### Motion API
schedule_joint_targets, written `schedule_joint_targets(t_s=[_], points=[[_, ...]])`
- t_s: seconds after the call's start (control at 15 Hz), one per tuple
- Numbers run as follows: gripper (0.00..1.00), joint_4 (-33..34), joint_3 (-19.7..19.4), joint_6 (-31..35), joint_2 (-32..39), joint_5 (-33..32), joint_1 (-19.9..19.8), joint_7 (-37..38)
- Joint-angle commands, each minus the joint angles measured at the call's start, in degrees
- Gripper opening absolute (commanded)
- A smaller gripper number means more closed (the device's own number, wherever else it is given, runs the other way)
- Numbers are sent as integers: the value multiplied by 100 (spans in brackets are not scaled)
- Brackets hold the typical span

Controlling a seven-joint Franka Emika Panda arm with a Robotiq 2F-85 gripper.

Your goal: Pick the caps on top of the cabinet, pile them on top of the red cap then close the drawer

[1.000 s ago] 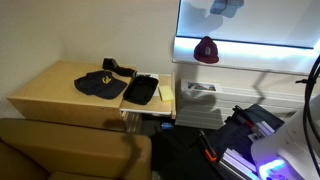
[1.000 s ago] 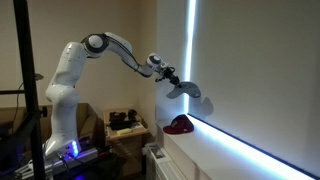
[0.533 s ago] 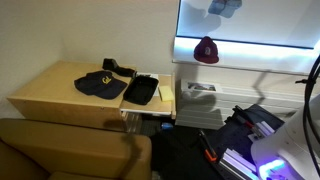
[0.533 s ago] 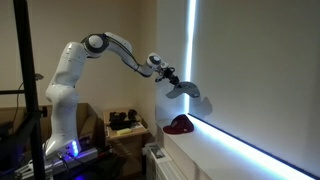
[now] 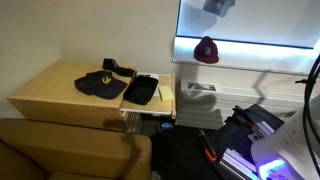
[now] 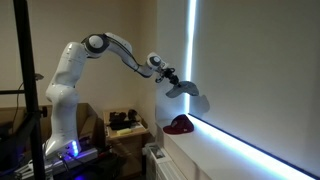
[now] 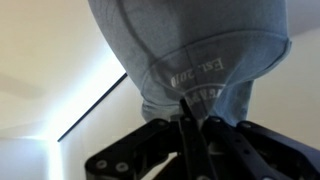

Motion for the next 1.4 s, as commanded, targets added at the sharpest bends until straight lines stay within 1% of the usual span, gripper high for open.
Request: schedule_joint_targets(t_s=[0.0, 0.07, 0.27, 0.4, 0.47, 0.53, 0.6, 0.67, 0.73, 0.8, 0.93, 1.0, 1.07, 1.13, 1.33], points=[[38, -59, 71, -379, -54, 390, -34, -402], [44, -73, 77, -454, -61, 494, -31, -463], [67, -50, 65, -555, -46, 705, -19, -568], [81, -30, 32, -629, -39, 753, 10, -565], [88, -20, 2, -764, -45, 737, 44, -530], [95, 20, -19, -1177, -74, 685, 92, -566], [99, 83, -117, -1564, -66, 459, 191, -315], [84, 35, -4, -1049, -11, 581, 42, -396], [90, 65, -3, -1291, -20, 553, 51, -386], [98, 80, -8, -1379, -25, 544, 62, -383], [100, 89, -13, -1426, -26, 539, 70, -380], [100, 19, 212, -1607, -159, 980, -115, -1399], [100, 5, 210, -1538, -176, 1143, -143, -1757], [100, 45, 371, -1597, -188, 1358, -296, -2192], [100, 120, 518, -1713, -188, 2036, -479, -3469]])
